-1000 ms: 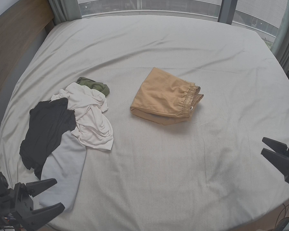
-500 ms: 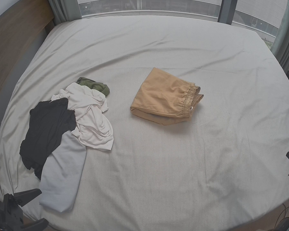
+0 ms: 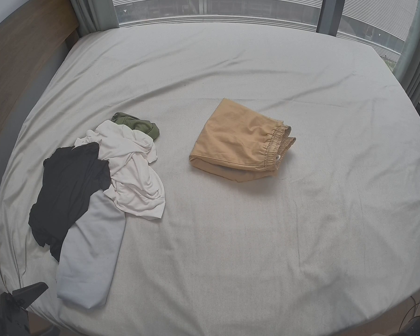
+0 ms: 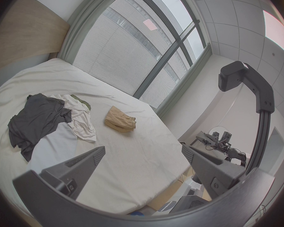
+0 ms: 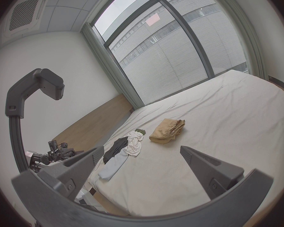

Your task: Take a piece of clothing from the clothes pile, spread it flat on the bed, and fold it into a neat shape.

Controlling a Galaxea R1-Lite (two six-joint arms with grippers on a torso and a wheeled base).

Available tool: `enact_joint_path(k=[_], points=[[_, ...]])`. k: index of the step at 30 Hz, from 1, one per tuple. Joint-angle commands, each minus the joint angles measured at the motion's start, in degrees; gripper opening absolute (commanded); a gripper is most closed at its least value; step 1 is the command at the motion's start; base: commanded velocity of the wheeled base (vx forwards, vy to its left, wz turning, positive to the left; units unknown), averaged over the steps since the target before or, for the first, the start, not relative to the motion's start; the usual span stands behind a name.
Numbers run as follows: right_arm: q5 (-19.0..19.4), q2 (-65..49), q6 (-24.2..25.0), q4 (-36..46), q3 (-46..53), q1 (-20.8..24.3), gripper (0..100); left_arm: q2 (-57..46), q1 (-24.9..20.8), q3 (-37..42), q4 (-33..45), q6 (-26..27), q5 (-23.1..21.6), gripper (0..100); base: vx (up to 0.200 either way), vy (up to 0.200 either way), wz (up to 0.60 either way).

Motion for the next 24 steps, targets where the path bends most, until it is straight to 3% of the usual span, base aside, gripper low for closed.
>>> enact_joint_path(k=[1,8,11,15,16,17,19,22,24], points=[[-2.19,-2.38,0.14,-0.01,2.85,-0.21,100,-4.8,1.9,1.01,1.79,-0.01,-0.25,100,0.0,0.0,0.0],[-5.18,-2.29,-0.21,-0.62,4.78,-0.29,100,-7.7,5.94,1.01,6.36,0.25,-2.18,100,0.0,0.0,0.0],[-9.92,-2.29,-1.53,-0.27,5.14,-0.38,100,-11.48,9.54,1.01,10.23,0.87,-1.92,100,0.0,0.0,0.0],[-16.16,-2.2,-6.45,0.52,7.77,-0.47,100,-11.48,9.89,1.01,12.34,4.91,-1.3,100,0.0,0.0,0.0],[-16.16,-2.2,-6.45,0.52,7.77,-0.47,100,-11.48,9.89,1.01,12.34,4.91,-1.3,100,0.0,0.0,0.0],[-22.58,-2.29,-9.35,0.87,9.62,-0.47,100,-11.48,11.12,1.01,12.78,7.11,-0.86,100,0.0,0.0,0.0],[-27.15,-2.29,-11.81,2.8,9.62,-0.47,100,-11.92,13.67,1.01,13.31,8.69,-1.39,100,0.0,0.0,0.0],[-29.52,-2.2,-15.15,4.3,9.62,-1.52,100,-14.03,17.98,1.01,15.51,10.8,-1.57,100,0.0,0.0,0.0],[-29.17,-2.91,-17.79,4.39,9.62,-4.78,100,-14.73,17.98,1.01,15.77,13.08,-0.51,100,0.0,0.0,0.0]])
